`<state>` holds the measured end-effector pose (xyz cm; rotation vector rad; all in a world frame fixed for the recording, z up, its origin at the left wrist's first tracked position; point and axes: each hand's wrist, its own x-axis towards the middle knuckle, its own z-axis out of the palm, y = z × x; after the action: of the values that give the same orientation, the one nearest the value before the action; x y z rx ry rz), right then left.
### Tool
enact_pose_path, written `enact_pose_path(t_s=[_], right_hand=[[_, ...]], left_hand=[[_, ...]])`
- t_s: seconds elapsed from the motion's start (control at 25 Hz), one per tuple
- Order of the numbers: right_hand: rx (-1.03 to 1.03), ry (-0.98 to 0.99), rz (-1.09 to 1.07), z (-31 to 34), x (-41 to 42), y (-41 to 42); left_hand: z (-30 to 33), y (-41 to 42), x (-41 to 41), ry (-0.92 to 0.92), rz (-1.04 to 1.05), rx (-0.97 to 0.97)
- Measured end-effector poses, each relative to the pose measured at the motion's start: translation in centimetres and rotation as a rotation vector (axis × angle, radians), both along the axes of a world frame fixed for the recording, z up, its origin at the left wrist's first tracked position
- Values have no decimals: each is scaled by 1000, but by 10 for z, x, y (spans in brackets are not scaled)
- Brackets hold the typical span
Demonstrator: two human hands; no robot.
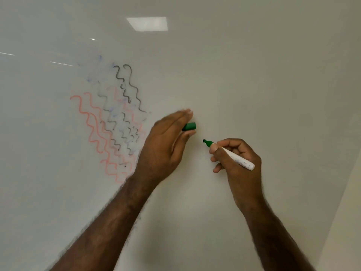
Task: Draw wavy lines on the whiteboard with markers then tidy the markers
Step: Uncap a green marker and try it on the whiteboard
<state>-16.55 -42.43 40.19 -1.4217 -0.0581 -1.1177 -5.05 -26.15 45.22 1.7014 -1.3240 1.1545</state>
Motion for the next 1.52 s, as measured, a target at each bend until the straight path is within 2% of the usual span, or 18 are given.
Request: enact_pose_path(t_s=[0.2, 0.36, 0.6, 0.88, 1.12, 1.32, 1.52], right_hand=[[10, 22, 171, -13, -10, -1], [24, 130, 232, -23, -8, 2], [17, 252, 305, -40, -8, -1], [99, 253, 326, -55, -14, -14], [68, 323, 394, -67, -13, -16], [15, 394, 452, -78, -9, 5], [69, 455, 546, -84, 6, 41]], left_hand=[[-53, 17, -14, 280, -97, 47], [-80, 25, -22, 389, -124, 128], [-107, 30, -36, 444, -98, 205], [-125, 25, -47, 501, -60, 201], [-141, 30, -57, 503, -19, 245], [-154, 49, -62, 525, -8, 297], [-160, 87, -59, 579, -5, 301]])
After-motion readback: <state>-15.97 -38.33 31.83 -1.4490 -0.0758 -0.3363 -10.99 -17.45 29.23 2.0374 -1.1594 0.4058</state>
